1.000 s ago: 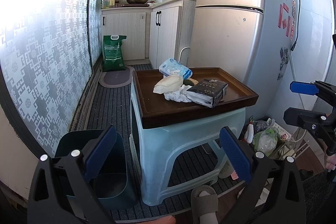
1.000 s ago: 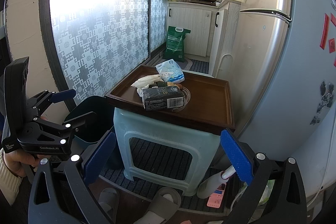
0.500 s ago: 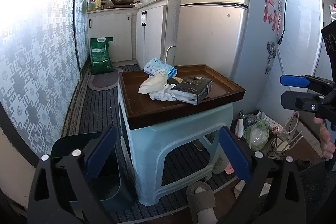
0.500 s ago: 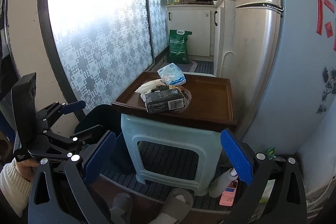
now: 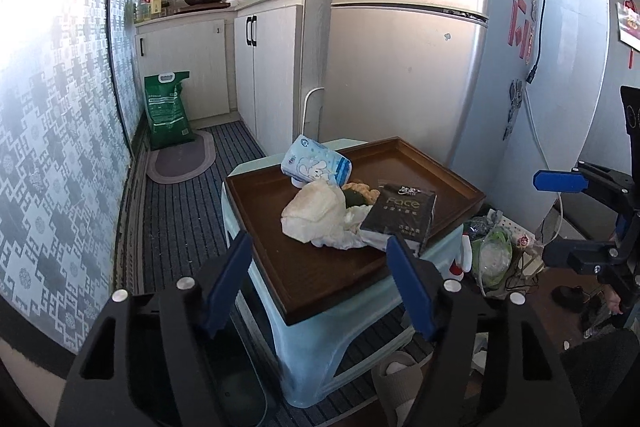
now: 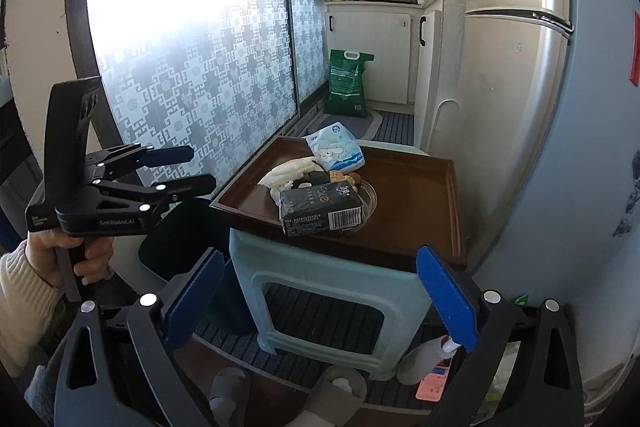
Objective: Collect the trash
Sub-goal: 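Reach the left gripper to the tray and grasp the crumpled white tissue, then grasp the black 'Face' tissue pack with the right gripper while the left lifts the tissue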
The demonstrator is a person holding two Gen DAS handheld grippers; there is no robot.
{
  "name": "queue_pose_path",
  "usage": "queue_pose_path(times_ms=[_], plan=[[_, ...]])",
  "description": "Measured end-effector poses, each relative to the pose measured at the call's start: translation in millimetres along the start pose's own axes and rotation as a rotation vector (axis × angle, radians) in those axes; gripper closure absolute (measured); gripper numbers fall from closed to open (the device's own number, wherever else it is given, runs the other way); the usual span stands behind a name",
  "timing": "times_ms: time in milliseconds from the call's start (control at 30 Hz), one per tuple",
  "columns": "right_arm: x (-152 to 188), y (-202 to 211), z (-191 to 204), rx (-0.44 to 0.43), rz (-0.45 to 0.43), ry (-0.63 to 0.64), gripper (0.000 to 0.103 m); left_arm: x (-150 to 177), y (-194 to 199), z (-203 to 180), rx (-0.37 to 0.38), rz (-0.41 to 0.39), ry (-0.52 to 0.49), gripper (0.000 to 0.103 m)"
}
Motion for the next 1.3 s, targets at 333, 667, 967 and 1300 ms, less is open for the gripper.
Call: queue_pose_path(times_ms=[333,667,967,1300], plan=[[-0.7,-38.8,-5.8,-0.026,0.028,0.002,0.015,-9.1,-63.1,1.4,0.141,0.092,0.006,0.065],[-2.0,-59.2,0.9,-0.077,0.034,0.04,0.023,-0.7,-105.3,16.7,0.13,0.156,0.043,0.067],[-7.8,-68.2,1.1,-0.053,0.015,0.06,0.011,1.9,-108.2,31.2,0.137,0.146,0.145,0.1],[-7.6,-87.2,-7.7,-0.132,-0.013,0.036,0.005,-34.0,-60.1,45.4,0.122,-0.06,0.252,0.101]])
Point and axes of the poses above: each gripper's, at about its wrist camera, not at the fingertips, and y roughly against the way its jaws point, z to its left, x to its underside, the point moved 3 cm from there along -y, roughly the way its jaws point, and after that the axes turned 13 degrees about -z, right-handed, at the moved point
